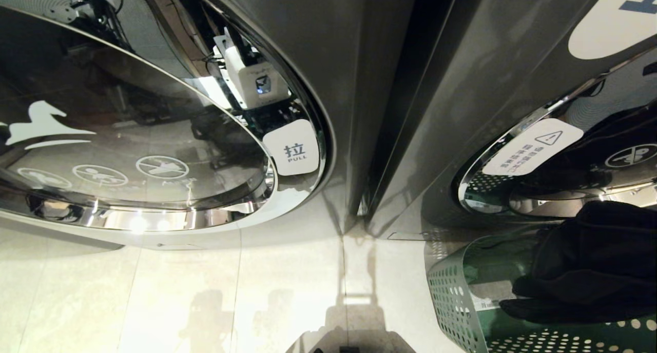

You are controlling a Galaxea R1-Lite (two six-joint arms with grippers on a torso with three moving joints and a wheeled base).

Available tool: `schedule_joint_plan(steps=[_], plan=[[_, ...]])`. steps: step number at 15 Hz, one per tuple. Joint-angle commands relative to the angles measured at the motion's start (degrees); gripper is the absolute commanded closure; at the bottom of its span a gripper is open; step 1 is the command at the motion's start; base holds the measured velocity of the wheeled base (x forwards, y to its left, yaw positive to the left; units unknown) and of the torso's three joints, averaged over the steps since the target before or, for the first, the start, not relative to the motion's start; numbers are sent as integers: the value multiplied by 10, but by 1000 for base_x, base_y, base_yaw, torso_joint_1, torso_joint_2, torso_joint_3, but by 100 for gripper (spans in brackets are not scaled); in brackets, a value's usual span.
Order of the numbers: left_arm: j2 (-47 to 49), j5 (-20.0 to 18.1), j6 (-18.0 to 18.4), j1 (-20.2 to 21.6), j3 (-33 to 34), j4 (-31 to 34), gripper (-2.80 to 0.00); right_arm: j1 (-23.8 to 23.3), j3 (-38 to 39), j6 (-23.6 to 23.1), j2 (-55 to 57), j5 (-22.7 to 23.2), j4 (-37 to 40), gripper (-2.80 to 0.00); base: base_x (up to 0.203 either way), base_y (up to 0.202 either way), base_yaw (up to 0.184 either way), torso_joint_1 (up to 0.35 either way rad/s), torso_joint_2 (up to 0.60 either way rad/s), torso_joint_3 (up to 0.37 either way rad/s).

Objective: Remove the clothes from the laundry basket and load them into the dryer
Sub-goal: Put the clothes in the dryer

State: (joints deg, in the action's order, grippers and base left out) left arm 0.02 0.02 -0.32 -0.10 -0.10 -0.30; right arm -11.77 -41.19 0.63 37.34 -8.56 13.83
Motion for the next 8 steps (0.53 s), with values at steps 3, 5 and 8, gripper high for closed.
schedule_joint_plan(steps=[3,5,8], plan=[[0,0,0,0,0,0,0,21,111,-3,-76,-6,-61,0,0,0,0,0,0,0],[0,0,0,0,0,0,0,53,179,-2,-134,-8,-71,0,0,0,0,0,0,0],[0,1,0,0,0,0,0,97,259,-12,-213,-8,-75,0,0,0,0,0,0,0]])
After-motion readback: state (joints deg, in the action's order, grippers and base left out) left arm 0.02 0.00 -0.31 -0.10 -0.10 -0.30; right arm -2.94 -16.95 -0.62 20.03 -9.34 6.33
